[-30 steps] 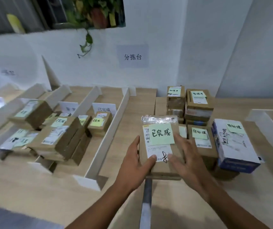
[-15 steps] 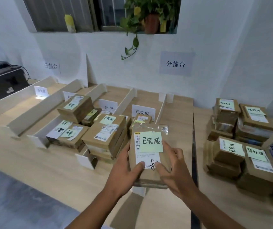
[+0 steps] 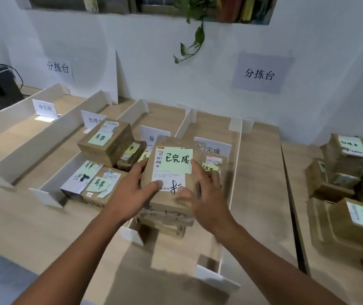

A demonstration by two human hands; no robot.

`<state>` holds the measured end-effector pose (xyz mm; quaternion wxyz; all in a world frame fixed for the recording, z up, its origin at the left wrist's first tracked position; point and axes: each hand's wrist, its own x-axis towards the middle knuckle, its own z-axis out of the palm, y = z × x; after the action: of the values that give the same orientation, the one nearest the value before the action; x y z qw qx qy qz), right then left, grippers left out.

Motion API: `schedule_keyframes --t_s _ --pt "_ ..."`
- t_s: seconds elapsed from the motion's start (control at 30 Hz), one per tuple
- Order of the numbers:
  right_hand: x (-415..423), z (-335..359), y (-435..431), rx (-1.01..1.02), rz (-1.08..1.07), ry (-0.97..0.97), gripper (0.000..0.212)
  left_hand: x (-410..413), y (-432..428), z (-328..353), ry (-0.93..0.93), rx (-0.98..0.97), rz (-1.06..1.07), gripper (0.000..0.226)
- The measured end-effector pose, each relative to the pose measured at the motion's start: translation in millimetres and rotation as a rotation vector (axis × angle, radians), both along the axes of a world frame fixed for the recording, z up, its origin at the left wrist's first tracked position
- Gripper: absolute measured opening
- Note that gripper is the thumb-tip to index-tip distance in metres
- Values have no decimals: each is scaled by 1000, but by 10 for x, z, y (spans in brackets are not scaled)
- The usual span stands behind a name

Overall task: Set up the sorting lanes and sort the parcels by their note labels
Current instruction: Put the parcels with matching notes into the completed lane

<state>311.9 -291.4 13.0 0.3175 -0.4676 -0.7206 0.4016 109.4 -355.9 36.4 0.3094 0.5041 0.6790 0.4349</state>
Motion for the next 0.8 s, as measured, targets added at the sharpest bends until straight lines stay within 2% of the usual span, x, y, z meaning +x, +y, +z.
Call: schedule_keyframes --t_s 0.17,0.4,0.57,0.63,0.73,0.8 --pt "-372 -52 365 -29 3 -44 78 -434 383 -90 8 -60 -12 62" --pt "-552 -332 452 -66 -45 -82 79 -661 624 -437 4 -145 -98 58" --pt "-637 -386 344 -69 -127 -17 77 -767 726 -517 82 -149 -142 80" --pt "-633 -323 306 -82 -128 -30 73 -784 727 -470 61 -138 -191 78" --pt "-537 -212 227 -44 -169 -118 65 -825 720 -357 60 -131 -266 67" --pt "-317 -135 100 19 -231 -231 68 -817 754 -253 150 -80 -234 74"
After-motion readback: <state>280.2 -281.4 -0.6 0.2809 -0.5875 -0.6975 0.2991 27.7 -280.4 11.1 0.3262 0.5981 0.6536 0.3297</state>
